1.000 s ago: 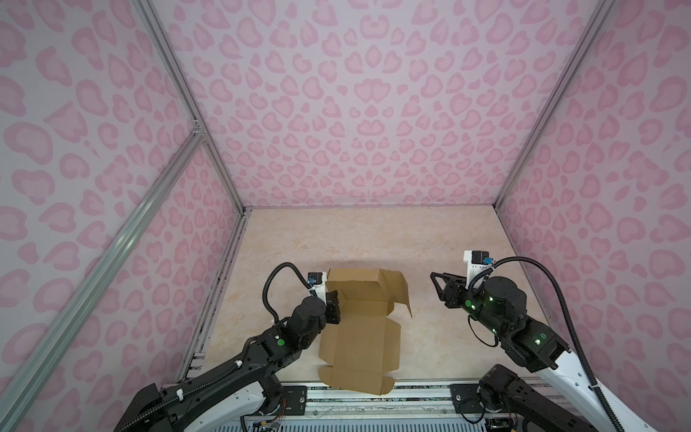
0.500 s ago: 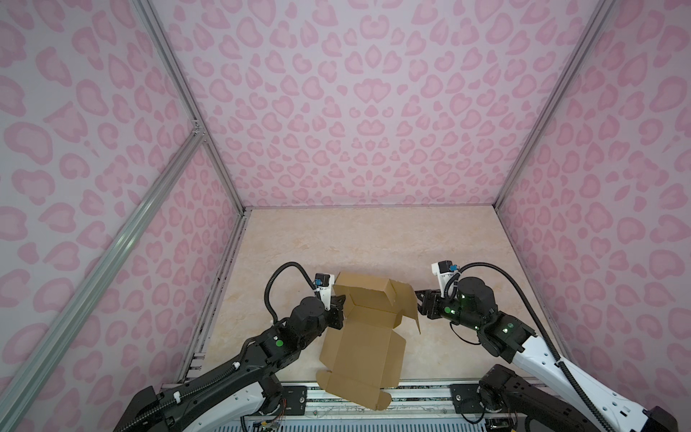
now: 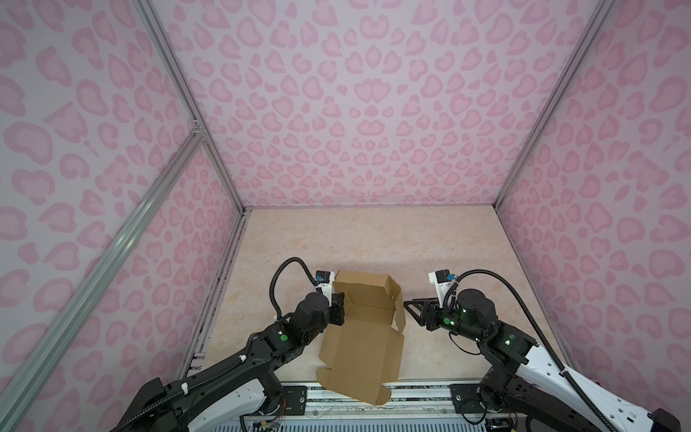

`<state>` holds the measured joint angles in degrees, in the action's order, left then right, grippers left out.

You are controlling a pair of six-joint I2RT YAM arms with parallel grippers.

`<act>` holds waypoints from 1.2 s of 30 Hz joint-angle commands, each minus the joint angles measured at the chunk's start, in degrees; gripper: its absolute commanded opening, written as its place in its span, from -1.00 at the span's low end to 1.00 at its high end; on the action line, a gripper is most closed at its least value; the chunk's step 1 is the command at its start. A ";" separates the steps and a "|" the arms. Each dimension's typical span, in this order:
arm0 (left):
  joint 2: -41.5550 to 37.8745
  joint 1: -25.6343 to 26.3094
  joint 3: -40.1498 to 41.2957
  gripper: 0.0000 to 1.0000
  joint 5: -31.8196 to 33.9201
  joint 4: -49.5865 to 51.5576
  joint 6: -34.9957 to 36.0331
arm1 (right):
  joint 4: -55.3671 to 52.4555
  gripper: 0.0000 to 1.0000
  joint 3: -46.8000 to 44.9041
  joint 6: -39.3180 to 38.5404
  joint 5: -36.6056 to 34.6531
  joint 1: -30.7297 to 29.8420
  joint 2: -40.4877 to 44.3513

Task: Assemble paper box
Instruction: Fold the bottom flaps of a flat cardboard box at the center of the table.

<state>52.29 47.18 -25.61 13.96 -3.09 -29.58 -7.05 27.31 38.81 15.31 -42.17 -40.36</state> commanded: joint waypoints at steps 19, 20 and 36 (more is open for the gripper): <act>0.45 -0.33 -0.42 -0.94 -1.24 -1.68 -1.36 | 4.78 -0.04 0.29 -1.46 -2.00 -5.17 -3.64; 0.43 -0.29 -0.43 -0.94 -1.21 -1.66 -1.33 | 4.69 -0.04 0.37 -1.55 -2.21 -5.49 -3.75; 0.37 -0.33 0.03 -0.94 -2.44 -1.97 -2.14 | 4.25 -0.07 4.23 -4.52 -9.61 -11.36 -9.43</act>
<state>52.86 46.87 -25.61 12.19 -3.14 -31.44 -3.09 31.11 35.81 8.47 -52.93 -49.39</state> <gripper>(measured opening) 0.070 0.466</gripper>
